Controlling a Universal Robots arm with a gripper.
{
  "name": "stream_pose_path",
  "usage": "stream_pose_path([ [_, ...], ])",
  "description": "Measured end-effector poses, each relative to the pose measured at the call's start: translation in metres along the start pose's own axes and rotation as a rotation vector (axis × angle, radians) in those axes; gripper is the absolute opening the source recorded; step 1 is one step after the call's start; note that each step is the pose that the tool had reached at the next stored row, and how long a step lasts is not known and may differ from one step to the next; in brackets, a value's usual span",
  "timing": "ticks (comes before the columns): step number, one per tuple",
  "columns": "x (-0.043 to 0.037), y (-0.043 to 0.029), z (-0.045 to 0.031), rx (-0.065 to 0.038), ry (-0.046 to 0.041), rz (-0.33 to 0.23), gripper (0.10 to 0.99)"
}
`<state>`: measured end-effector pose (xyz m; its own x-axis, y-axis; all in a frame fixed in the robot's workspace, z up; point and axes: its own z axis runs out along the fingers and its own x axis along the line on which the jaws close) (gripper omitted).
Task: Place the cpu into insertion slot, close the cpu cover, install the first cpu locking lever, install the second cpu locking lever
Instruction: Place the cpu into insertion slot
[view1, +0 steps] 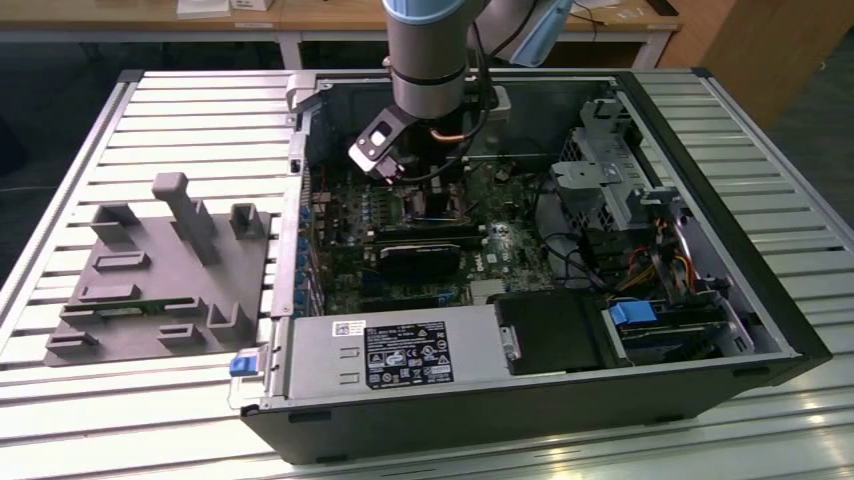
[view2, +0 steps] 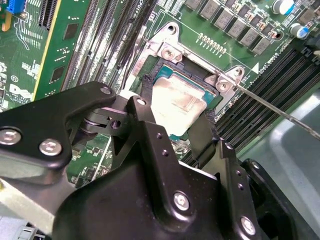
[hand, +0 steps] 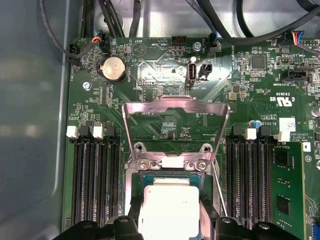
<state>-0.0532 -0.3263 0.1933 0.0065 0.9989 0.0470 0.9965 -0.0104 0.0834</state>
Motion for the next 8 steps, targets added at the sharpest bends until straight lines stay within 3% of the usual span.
stream_pose_path([
  [4,0.0002,0.0004,-0.0006,0.0,0.0,0.0,0.529],
  [8,0.0002,0.0006,-0.0038,0.0,-0.0082,-0.001,0.529],
])
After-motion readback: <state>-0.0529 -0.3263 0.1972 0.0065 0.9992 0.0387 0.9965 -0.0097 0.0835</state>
